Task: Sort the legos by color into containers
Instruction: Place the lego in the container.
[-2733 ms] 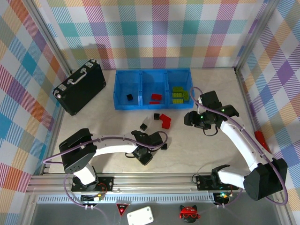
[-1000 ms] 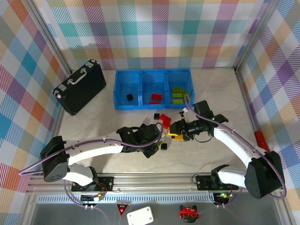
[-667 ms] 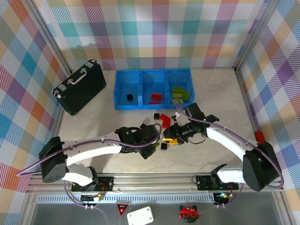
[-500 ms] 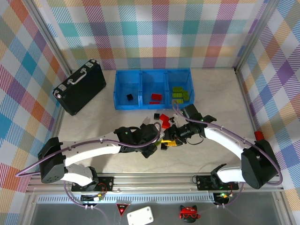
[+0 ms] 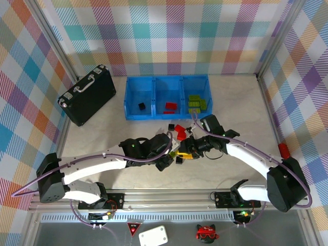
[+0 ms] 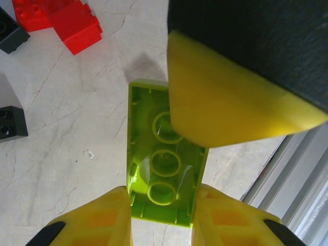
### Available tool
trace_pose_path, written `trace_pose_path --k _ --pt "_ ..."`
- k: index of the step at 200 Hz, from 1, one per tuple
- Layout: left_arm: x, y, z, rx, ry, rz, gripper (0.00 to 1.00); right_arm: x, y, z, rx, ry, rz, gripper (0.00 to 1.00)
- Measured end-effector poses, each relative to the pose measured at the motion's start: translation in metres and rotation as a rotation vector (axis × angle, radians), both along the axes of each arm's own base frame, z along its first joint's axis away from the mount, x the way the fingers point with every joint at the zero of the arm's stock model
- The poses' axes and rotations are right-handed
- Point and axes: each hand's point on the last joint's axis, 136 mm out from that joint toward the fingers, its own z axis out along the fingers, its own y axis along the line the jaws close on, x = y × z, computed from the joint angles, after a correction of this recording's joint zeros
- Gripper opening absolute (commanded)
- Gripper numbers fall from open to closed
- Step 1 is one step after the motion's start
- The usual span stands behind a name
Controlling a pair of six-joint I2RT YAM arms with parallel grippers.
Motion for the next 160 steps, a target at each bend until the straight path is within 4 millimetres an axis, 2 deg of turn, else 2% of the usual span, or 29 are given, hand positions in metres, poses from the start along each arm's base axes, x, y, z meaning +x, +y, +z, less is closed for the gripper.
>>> trace_pose_path --k 87,132,160 --pt "0.000 -0.007 0.005 -0.038 -0.002 -0.010 0.29 -0.001 0.000 0.010 0.033 -0.046 0.007 0.20" --pt "0.001 -0.007 0.005 -0.036 -0.006 -0.009 0.51 -0.001 -0.003 0.007 0.007 -0.053 -0.007 0.18" --pt "0.001 -0.006 0.008 -0.041 -0.013 -0.003 0.53 0.007 -0.012 0.003 -0.055 -0.079 -0.041 0.18"
